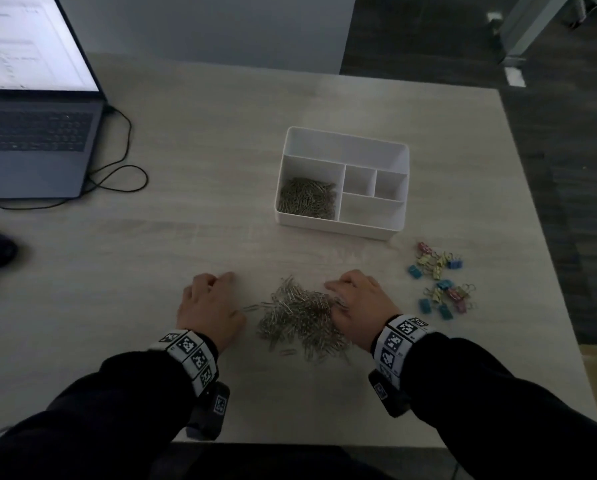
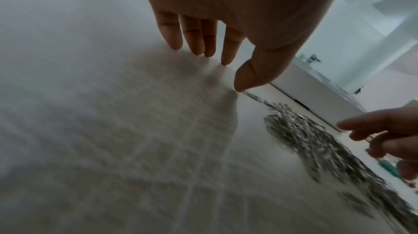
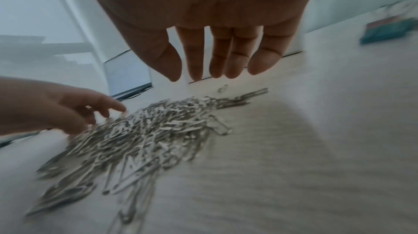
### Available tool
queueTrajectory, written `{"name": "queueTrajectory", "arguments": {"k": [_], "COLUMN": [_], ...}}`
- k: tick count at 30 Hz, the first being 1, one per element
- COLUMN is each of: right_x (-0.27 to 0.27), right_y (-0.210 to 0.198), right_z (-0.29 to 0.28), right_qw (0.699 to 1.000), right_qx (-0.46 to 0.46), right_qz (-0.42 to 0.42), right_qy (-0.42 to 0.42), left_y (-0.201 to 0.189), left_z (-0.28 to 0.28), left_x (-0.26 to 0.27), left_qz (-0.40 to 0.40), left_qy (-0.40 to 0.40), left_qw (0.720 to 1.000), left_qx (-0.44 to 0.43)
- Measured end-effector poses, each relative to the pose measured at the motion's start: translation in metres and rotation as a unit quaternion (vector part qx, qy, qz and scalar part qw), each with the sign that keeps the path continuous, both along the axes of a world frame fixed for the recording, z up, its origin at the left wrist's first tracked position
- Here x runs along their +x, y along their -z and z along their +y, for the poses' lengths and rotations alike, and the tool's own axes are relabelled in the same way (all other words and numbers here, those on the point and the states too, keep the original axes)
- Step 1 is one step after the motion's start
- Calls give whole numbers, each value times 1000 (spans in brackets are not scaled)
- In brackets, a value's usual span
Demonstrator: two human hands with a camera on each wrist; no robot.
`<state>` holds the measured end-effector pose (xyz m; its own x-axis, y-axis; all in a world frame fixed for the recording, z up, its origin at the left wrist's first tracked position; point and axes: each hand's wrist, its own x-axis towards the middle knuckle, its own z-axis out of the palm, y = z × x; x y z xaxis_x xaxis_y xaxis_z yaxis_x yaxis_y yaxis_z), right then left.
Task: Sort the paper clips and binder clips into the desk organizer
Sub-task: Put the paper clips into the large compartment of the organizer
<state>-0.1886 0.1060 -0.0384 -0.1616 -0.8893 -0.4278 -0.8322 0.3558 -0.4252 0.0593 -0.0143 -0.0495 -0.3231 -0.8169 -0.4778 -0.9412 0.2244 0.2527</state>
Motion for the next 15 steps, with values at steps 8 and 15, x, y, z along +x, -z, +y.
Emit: {"name": "queueTrajectory", "arguments": {"k": [8, 15], "right_x": [1, 10], "right_y": [7, 10], "right_z": [25, 30], "right_qw": [996, 996], "right_qx": [62, 21], "right_qz": [-5, -55], "right_qy": [62, 67], "left_y": [0, -3], "left_z": [27, 22], "left_x": [-34, -53], "left_qz": [91, 156], "left_qy": [80, 98], "left_qw": [992, 980], "left_qx": [35, 78]}}
